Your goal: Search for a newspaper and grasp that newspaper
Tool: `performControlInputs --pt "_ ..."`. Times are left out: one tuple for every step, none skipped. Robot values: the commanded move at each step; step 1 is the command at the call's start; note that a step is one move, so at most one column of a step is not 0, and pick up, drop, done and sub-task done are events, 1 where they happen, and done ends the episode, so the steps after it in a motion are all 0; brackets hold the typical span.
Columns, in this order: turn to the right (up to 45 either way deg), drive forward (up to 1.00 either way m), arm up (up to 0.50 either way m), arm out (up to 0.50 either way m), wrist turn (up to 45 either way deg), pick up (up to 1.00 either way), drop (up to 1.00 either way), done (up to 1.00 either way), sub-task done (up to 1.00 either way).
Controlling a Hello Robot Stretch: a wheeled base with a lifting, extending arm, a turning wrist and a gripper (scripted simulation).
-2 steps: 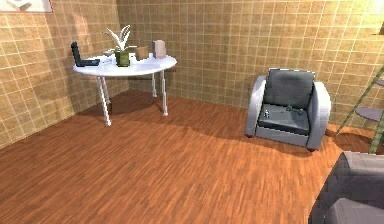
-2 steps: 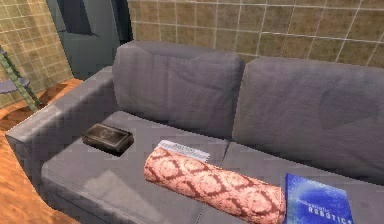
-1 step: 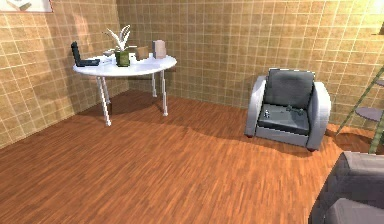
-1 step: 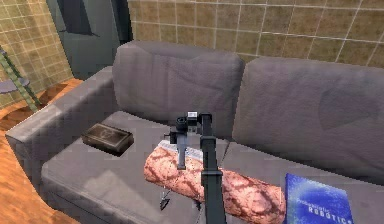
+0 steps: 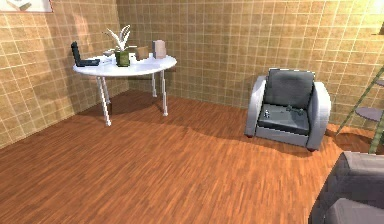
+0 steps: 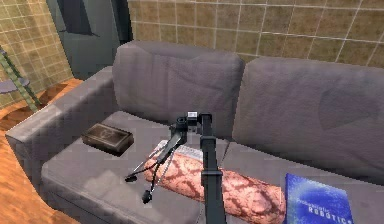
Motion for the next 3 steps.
performControlInputs --pt "0.0 0.00 0.00 0.00 45.0 0.00 0.00 0.00 0.00" --pt "0.0 0.00 0.00 0.00 45.0 0.00 0.00 0.00 0.00" --pt "0.0 0.00 0.00 0.00 45.0 0.00 0.00 0.00 0.00"
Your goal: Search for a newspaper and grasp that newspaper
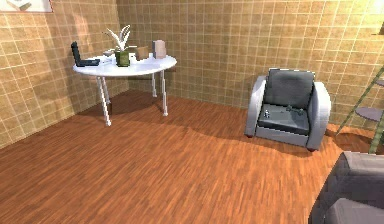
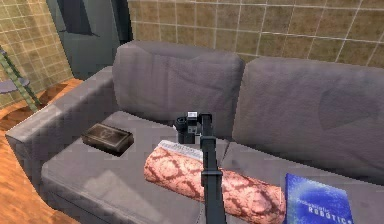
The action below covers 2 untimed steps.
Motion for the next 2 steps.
performControlInputs --pt "0.0 0.00 0.00 0.00 21.0 0.00 0.00 0.00 0.00" --pt "0.0 0.00 -0.30 0.00 0.0 0.00 0.00 0.00 0.00"
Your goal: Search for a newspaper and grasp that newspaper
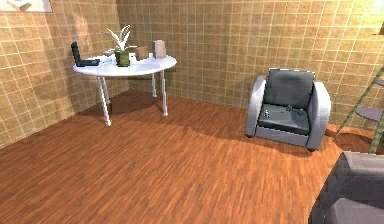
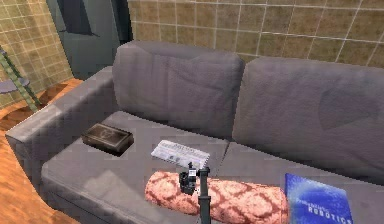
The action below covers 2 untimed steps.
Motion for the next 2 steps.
performControlInputs --pt "0.0 0.00 0.00 0.00 0.0 1.00 0.00 0.00 0.00" --pt "0.0 0.00 0.10 0.00 0.0 0.00 0.00 0.00 0.00"
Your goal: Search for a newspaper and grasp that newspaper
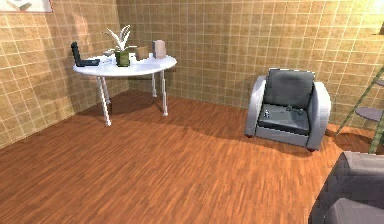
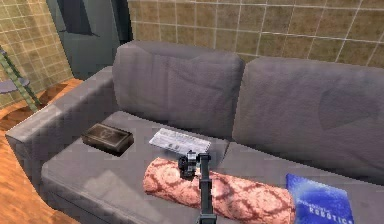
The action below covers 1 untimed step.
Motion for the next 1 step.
performControlInputs --pt "0.0 0.00 0.00 0.00 0.0 0.00 0.00 1.00 0.00"
